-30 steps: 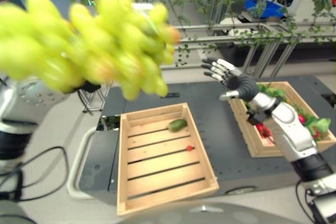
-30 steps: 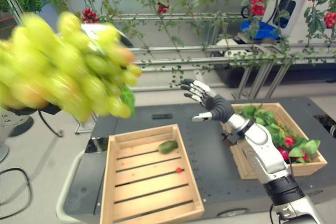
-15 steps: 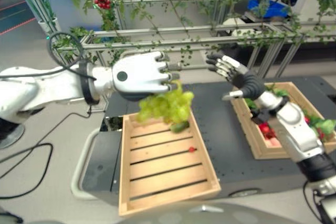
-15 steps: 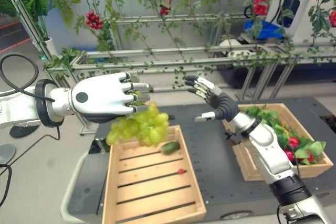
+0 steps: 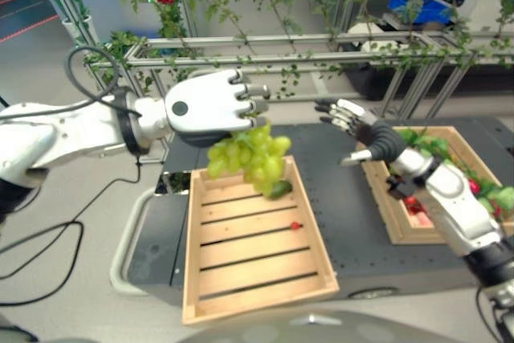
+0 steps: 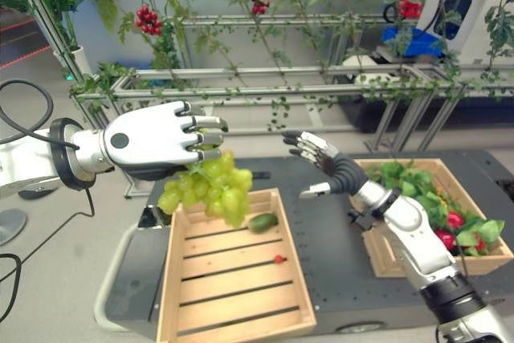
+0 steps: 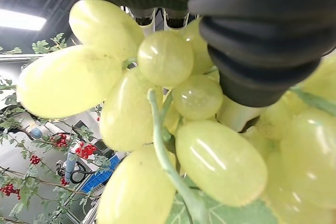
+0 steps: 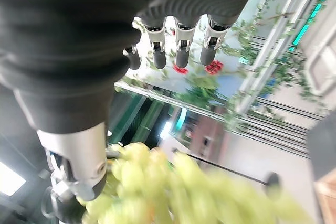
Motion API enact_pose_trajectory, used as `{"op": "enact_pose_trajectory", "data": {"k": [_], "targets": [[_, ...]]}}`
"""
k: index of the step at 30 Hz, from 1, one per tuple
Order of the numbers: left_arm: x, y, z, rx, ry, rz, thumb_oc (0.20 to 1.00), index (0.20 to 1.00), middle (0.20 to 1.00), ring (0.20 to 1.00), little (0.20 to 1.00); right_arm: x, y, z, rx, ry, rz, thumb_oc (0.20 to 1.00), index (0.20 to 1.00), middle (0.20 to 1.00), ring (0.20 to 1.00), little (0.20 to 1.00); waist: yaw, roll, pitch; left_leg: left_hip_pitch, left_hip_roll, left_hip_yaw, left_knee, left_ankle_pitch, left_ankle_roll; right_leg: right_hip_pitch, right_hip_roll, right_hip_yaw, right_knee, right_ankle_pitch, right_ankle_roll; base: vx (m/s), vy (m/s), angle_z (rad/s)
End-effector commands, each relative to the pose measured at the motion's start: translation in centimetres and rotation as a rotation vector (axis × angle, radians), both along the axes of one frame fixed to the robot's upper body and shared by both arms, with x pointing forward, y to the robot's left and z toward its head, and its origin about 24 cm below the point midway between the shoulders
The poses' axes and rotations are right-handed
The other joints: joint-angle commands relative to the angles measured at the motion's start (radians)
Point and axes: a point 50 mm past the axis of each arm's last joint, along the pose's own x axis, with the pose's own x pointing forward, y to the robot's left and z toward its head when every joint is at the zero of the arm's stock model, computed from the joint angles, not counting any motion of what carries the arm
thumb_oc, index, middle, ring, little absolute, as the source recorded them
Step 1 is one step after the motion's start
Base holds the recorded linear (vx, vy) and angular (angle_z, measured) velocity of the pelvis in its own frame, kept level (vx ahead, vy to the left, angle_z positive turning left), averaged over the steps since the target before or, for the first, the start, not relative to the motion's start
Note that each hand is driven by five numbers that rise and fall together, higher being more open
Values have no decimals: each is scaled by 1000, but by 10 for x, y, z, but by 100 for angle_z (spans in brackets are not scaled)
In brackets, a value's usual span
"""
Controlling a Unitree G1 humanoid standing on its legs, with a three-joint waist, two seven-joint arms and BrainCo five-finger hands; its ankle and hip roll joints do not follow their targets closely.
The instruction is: Pick up the fruits from the basket on one side to the basket on the other side
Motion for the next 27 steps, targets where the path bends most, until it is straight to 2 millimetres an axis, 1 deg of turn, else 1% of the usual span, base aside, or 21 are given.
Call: {"op": "enact_pose_trajectory", "data": {"k": [1,2,3,4,6,8,9,13,18,19,21,22,23,25,26,27], "targets": [[10,8,30,-164,-53,57,200,200,200,200,200,-1,9,18,9,-40,98,1000,1000,1000,1000,1000,5,-17,-25,51,-27,24,11,-112,-2,-70,-3,-1,90,-30,103,0,0,0],[10,7,32,-158,-56,50,200,200,200,200,200,-1,11,17,13,-22,120,1000,1000,1000,1000,1000,5,-18,-24,51,-27,24,12,-112,-2,-70,-3,-1,92,-30,103,0,0,0],[8,2,34,-145,-59,29,200,200,200,200,200,-2,17,15,-4,26,186,1000,1000,1000,1000,1000,7,-21,-24,50,-27,23,12,-112,-2,-71,-3,-1,91,-31,103,0,0,0],[8,2,34,-146,-59,29,200,200,200,200,200,-2,17,15,-4,27,186,1000,1000,1000,1000,1000,7,-21,-24,50,-27,23,12,-112,-2,-71,-3,-1,91,-31,103,0,0,0],[7,-3,34,-125,-54,10,200,200,200,200,200,-3,22,15,-37,70,254,1000,1000,1000,1000,1000,7,-23,-25,49,-26,25,11,-111,-4,-71,-2,-2,90,-31,102,0,0,0],[7,-3,34,-125,-54,10,200,200,200,200,200,-3,22,15,-37,70,254,1000,1000,1000,1000,1000,7,-23,-25,49,-26,25,11,-111,-4,-71,-2,-2,90,-31,102,0,0,0],[6,-8,33,-103,-37,-7,200,200,200,200,200,-4,25,19,-46,95,308,1000,1000,1000,1000,1000,7,-27,-23,48,-26,24,12,-109,-4,-73,-2,-2,90,-30,102,0,0,0],[8,-15,32,-91,-18,-28,200,200,200,200,200,-3,32,21,-36,130,363,1000,1000,1000,1000,1000,9,-30,-21,46,-25,24,15,-109,-5,-75,-3,-2,91,-29,101,0,0,0],[8,-28,28,-86,10,-83,200,200,200,200,200,-1,50,18,-43,157,436,1000,1000,1000,1000,1000,13,-33,-19,43,-24,23,19,-109,-5,-75,-2,-2,91,-30,99,0,0,0],[8,-28,28,-85,9,-82,200,200,200,200,200,0,50,18,-43,156,437,1000,1000,1000,1000,1000,12,-34,-19,43,-24,23,19,-110,-5,-75,-3,-2,92,-30,99,0,0,0],[8,-35,27,-89,23,-111,200,200,200,200,200,-2,64,20,-52,156,503,1000,1000,1000,1000,1000,14,-34,-19,42,-24,23,21,-110,-4,-74,-2,-1,92,-31,98,0,0,0],[8,-34,27,-89,22,-110,200,200,200,200,200,-2,64,20,-52,156,504,1000,1000,1000,1000,1000,13,-34,-18,42,-24,23,21,-110,-4,-74,-2,-1,92,-31,98,0,0,0],[8,-38,25,-106,37,-126,200,200,200,200,200,-3,72,21,-32,158,537,1000,1000,1000,1000,1000,14,-35,-18,42,-23,23,22,-111,-4,-73,-2,-1,92,-32,97,0,0,0],[9,-39,25,-112,39,-129,200,200,200,200,200,-3,77,22,-17,161,552,1000,1000,1000,1000,1000,13,-34,-17,43,-23,23,23,-111,-4,-74,-2,-1,93,-32,97,0,0,0],[9,-43,24,-118,45,-143,200,200,200,200,200,-4,85,23,-7,162,586,1000,1000,1000,1000,1000,14,-35,-18,43,-23,22,23,-112,-3,-75,-2,0,94,-33,96,0,0,0],[9,-44,23,-122,49,-145,200,200,200,200,200,-5,89,23,0,164,597,1000,1000,1000,1000,1000,14,-34,-17,42,-23,23,23,-112,-3,-76,-1,1,94,-33,95,0,0,0]]}}
